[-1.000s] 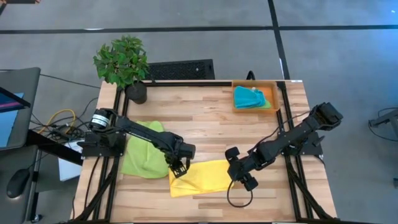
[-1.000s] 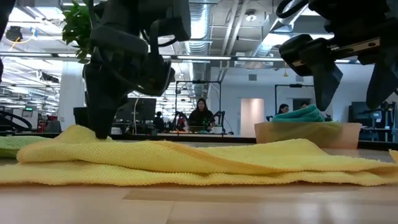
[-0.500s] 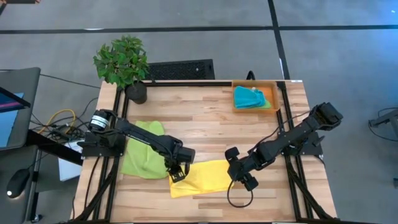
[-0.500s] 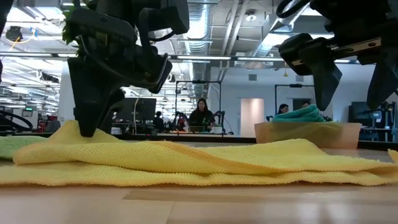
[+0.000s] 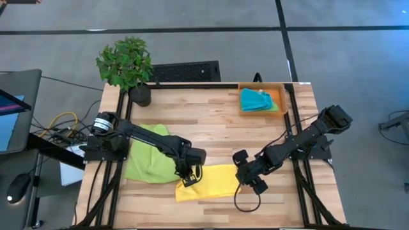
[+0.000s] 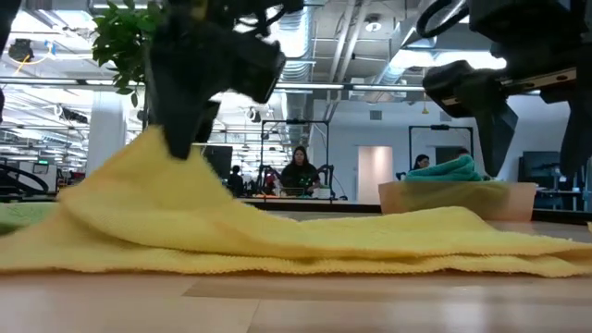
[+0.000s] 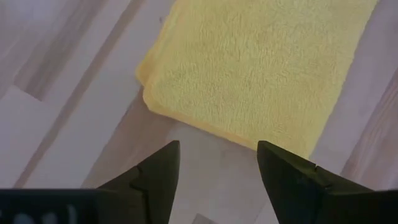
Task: Fold microfiber towels
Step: Fold the yellow microfiber towel
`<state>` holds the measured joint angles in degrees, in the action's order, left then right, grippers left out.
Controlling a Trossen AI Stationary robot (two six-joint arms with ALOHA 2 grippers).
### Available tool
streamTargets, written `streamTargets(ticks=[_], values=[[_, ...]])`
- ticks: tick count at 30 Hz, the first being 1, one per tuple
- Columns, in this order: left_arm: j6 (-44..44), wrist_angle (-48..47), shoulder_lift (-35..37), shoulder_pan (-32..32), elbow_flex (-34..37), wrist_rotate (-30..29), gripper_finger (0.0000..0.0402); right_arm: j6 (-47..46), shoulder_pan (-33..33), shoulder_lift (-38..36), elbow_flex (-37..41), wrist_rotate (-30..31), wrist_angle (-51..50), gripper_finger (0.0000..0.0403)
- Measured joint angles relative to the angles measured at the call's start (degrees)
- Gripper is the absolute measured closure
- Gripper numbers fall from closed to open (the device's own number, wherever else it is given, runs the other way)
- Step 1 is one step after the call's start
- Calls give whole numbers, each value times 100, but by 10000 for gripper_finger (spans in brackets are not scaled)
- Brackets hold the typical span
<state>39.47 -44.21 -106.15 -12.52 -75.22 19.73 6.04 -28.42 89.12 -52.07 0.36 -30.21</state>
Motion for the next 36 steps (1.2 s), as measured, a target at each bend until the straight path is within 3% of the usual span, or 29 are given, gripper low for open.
streamTargets(ticks=[6,12,20,27,32,36], values=[[395,125,0,134,-275,35,400,-107,0,0,-3,4,-193,163],[928,924,0,236,-258,-245,400,-306,0,0,-79,48,-699,163],[1532,2177,-431,217,-266,-295,401,-786,-85,-39,-79,971,-1378,163],[1355,3279,-732,249,-319,-514,401,-1012,-275,-473,-87,1326,-1591,163],[1114,3385,-958,280,-524,-1132,401,-1097,-483,-976,-87,1451,-1561,163],[1090,3530,-1404,371,-849,-1119,401,-1217,-584,-1276,-84,1496,-1545,163]])
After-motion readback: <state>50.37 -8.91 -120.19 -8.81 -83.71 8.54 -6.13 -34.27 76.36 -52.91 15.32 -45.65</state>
